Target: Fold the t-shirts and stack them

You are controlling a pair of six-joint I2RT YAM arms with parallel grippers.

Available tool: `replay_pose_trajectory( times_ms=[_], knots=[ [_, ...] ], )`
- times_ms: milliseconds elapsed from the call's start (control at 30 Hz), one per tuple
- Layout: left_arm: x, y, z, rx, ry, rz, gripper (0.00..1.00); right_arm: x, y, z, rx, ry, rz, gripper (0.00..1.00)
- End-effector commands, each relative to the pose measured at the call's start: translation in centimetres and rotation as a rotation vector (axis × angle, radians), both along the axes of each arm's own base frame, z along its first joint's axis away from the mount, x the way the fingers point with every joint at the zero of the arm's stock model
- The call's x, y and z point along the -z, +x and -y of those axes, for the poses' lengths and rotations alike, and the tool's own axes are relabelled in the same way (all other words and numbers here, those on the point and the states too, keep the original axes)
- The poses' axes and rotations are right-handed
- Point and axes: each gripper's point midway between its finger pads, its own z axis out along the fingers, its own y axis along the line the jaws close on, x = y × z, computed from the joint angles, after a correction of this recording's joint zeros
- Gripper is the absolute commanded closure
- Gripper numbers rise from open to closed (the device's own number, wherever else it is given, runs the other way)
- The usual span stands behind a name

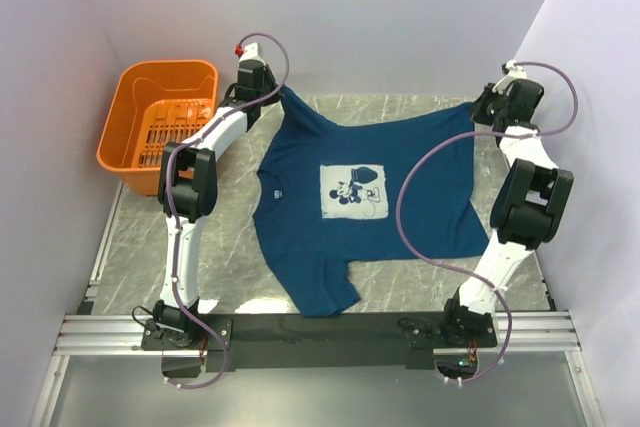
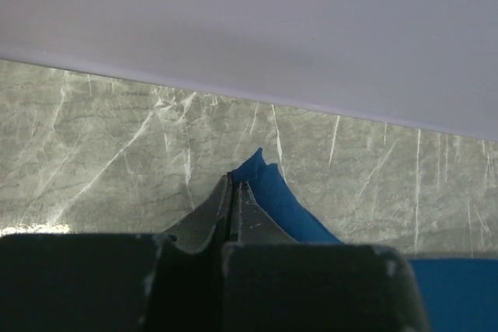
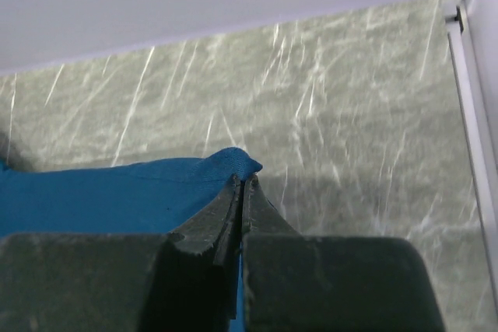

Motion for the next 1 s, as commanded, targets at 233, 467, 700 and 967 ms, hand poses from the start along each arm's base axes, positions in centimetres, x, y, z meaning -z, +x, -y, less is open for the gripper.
replay_pose_trajectory(
  times_ms=[233,467,700,967],
  knots=[
    [-9.7,0.8,-0.1,0.045,-0.087,0.186,0.99,-2.2,3.1,0.8,-0.014,-0.013,0.014,1.00],
    [-9.2,0.2,1.0,0.111,-0.096,0.180,0.99,-2.0,3.8,0.1,-0.071,0.007,-0.006,0.99],
    [-8.7,-0.4,1.7,0.164,-0.095,0.171,0.99,-1.1,3.1,-0.8,-0.122,0.019,-0.045,0.99],
    [-9.9,-1.9,1.3,0.175,-0.075,0.184,0.99,-0.2,2.0,-1.0,-0.174,-0.005,-0.080,0.98]
  ],
)
